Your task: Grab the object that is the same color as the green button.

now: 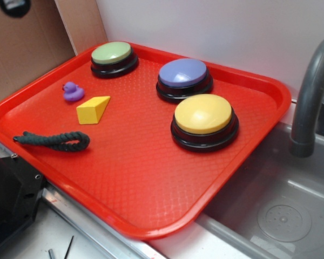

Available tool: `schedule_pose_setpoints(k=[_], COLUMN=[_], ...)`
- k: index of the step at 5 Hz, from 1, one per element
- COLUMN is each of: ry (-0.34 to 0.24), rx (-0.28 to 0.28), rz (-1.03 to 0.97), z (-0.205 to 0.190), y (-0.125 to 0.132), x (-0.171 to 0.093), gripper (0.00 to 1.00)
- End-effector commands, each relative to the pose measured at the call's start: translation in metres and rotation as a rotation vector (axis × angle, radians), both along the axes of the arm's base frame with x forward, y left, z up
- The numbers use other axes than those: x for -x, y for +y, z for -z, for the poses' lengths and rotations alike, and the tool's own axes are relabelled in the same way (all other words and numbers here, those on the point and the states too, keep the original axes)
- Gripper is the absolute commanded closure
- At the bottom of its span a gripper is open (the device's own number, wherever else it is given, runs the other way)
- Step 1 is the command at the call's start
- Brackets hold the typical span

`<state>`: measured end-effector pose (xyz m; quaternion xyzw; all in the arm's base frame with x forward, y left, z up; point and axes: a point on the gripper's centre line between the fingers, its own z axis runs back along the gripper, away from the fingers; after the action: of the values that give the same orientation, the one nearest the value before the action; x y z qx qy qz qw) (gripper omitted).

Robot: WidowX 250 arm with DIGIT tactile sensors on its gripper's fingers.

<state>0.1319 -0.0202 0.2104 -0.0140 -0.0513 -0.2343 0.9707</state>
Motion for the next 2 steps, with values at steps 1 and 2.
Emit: schedule_pose_setpoints(k=[1, 2], ry=[-0.129, 0.013], rx=[-0.033, 0.011], rz=[0.263, 0.171], z=[0.036, 0.067], y=[-0.006, -0.004], x=[0.004, 0.009], gripper=[0.00, 0.00])
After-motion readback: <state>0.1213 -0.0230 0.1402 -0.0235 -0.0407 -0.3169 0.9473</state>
